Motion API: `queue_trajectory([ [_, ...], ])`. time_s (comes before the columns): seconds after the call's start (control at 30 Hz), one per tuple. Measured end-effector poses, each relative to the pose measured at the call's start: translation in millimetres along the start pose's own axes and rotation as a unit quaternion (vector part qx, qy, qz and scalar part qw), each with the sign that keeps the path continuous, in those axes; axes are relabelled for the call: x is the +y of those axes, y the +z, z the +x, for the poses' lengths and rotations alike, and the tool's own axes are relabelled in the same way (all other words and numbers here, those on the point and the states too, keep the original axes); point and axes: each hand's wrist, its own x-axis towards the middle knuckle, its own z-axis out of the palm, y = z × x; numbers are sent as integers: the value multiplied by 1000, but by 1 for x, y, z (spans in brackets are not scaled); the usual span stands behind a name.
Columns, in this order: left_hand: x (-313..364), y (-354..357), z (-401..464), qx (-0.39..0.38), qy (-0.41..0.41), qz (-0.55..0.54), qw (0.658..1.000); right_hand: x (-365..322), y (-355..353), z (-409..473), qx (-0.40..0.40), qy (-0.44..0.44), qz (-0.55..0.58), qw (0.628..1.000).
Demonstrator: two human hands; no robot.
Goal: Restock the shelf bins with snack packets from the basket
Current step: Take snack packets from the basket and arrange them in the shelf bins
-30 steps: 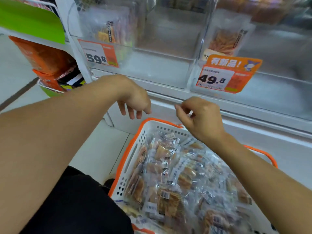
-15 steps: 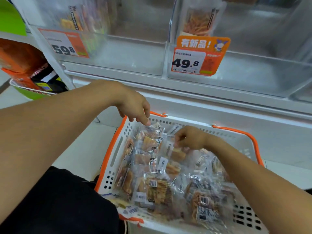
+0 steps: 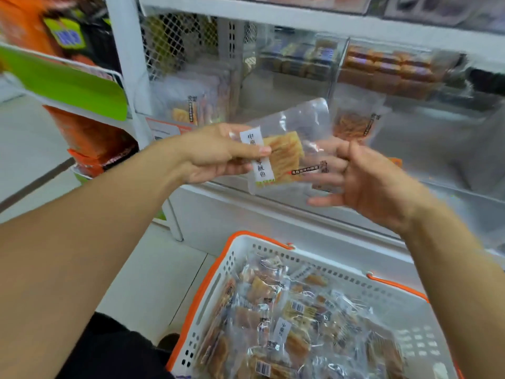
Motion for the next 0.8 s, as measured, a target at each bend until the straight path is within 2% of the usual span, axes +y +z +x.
queue_trajectory([
  [0.07,2,-8,-7,6,-4,-69,998,9,22,19,65,-59,-58,994],
  [0.13,6,-13,-12,3,-10,-70,997,5,46,43,142,-134,-95,976],
  [0.17,9,-20,-13,29,-4,-65,997,-2,53,56,172,-173,-118,963],
  [0.2,12,-28,-14,87,7,-63,994,-12,57,70,195,-207,-150,947],
  [0.23,13,-41,-14,178,23,-69,981,-24,62,83,205,-237,-189,931],
  [0.27,13,-57,-12,291,39,-67,954,-35,66,96,200,-260,-238,914],
  [0.3,12,-72,-11,407,49,-56,910,-43,72,110,184,-270,-290,900],
  [0.33,10,-85,-11,500,42,-45,864,-48,79,124,163,-271,-331,889],
  [0.37,8,-94,-11,553,26,-52,831,-50,87,139,141,-267,-360,883],
  [0.43,3,-100,-12,569,5,-103,816,-50,102,166,111,-241,-418,869],
  [0.57,0,-95,-10,531,-29,-134,836,-41,114,214,84,-144,-440,882],
  [0.67,0,-91,-10,500,-49,-136,854,-29,126,233,68,-76,-554,826],
  [0.7,0,-91,-10,491,-58,-128,860,-24,131,236,63,-57,-567,819],
  [0.73,-2,-91,-9,484,-67,-116,865,-20,133,241,61,-40,-568,820],
  [0.8,-5,-91,-9,472,-81,-92,873,-16,135,246,68,-13,-533,843],
])
